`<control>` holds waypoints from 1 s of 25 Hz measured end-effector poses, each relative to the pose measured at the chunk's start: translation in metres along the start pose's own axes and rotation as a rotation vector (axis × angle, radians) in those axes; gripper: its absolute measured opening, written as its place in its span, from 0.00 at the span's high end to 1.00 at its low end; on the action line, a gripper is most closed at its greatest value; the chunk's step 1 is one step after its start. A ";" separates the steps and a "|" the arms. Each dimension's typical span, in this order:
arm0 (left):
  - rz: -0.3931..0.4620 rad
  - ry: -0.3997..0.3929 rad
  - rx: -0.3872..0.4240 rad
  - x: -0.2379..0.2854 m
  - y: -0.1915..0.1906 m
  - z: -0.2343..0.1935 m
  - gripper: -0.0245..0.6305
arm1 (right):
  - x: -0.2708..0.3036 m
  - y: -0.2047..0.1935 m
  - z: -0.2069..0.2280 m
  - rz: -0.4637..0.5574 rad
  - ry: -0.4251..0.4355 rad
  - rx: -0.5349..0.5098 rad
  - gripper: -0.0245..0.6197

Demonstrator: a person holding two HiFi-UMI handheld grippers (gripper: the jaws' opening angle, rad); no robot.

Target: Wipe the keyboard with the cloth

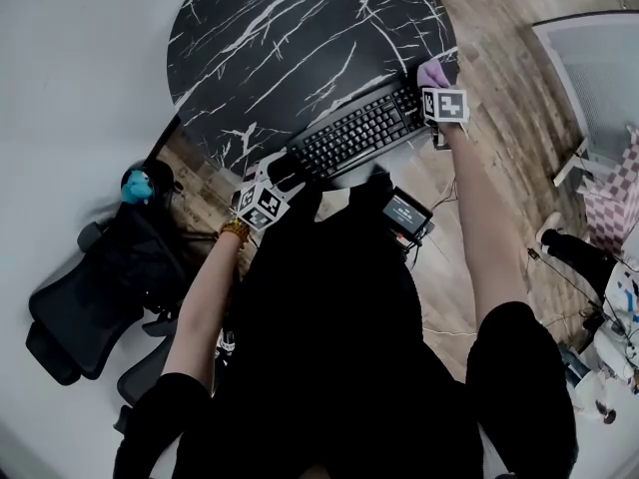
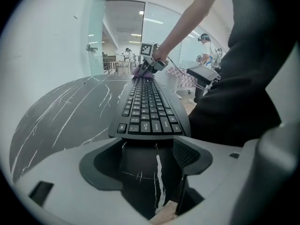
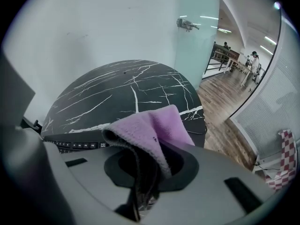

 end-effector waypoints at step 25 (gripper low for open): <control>0.030 -0.015 -0.017 0.003 -0.002 -0.002 0.47 | -0.004 -0.009 -0.030 0.028 -0.022 0.043 0.87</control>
Point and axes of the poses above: the fingertips, and each gripper's own axes: x forward along the fingers, z to its right, y out of its top, the point moved 4 cm from there along -x, backward along the fingers, and after that the axes turned 1 degree about -x, right-handed, at the moved point
